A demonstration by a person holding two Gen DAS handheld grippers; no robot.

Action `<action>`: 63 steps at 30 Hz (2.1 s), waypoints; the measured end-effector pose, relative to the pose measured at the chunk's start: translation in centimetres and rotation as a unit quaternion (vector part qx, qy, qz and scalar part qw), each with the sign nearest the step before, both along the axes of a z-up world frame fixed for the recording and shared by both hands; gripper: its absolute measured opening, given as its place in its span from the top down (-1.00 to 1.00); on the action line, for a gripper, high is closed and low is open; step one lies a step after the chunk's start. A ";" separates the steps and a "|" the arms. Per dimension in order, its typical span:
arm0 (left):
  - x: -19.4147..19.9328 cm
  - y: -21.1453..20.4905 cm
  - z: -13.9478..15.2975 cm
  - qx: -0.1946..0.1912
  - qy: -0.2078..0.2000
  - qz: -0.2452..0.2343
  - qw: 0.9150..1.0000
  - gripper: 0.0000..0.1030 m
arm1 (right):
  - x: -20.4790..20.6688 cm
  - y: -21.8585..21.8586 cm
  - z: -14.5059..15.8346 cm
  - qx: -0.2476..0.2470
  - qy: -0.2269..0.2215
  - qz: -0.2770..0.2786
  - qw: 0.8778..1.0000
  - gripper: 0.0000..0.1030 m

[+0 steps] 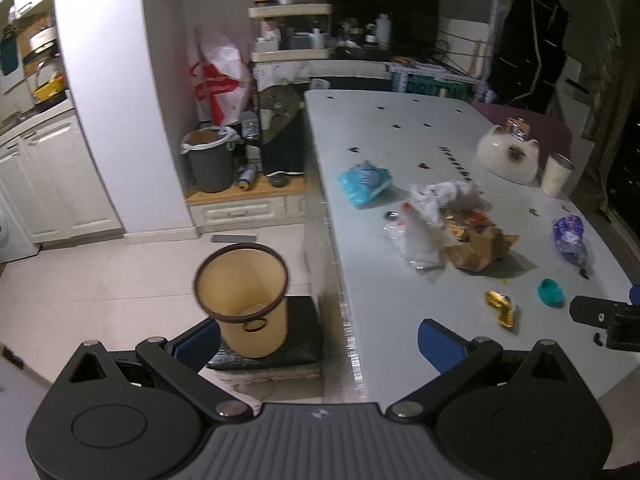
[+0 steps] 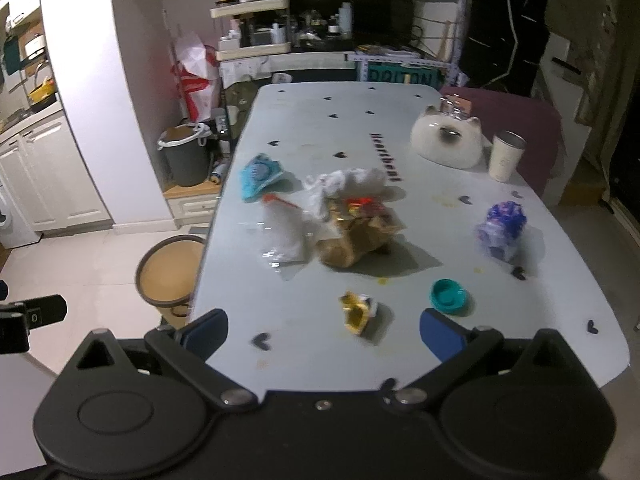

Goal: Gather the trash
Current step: 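Reach the left tool to the gold foil wrapper while the right tool reaches the teal cap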

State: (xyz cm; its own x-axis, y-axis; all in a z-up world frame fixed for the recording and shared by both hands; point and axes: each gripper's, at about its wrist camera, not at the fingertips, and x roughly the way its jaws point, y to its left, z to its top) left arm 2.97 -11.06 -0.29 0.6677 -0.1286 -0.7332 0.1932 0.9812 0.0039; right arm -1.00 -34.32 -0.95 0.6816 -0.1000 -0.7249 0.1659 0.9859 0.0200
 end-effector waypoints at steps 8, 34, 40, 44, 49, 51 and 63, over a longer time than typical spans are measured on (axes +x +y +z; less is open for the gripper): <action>1.7 -7.0 -1.6 -0.005 0.012 -0.030 0.999 -1.00 | 0.7 -7.3 -1.3 -0.007 0.010 -0.023 1.000 -1.00; 9.4 -22.2 -10.4 -0.078 0.175 -0.113 0.975 -0.53 | 7.5 -20.6 -12.8 -0.029 0.031 0.001 0.999 -1.00; 10.3 -21.2 -12.0 -0.101 0.194 -0.091 0.972 -0.53 | 10.0 -19.5 -16.2 -0.035 0.057 0.051 0.996 -0.71; 11.1 -21.3 -13.3 -0.116 0.207 -0.078 0.968 -0.49 | 11.2 -18.6 -17.6 -0.039 0.071 0.067 0.994 -0.36; 11.7 -21.5 -14.9 -0.126 0.217 -0.065 0.966 -0.30 | 11.3 -18.0 -17.9 -0.032 0.065 0.077 0.994 0.06; 12.0 -21.5 -15.3 -0.129 0.223 -0.060 0.964 -0.22 | 11.0 -17.7 -17.8 -0.034 0.064 0.076 0.994 0.07; 12.7 -23.3 -17.1 -0.146 0.242 -0.021 0.959 0.09 | 6.7 -16.1 -17.5 0.012 0.082 0.030 0.996 0.10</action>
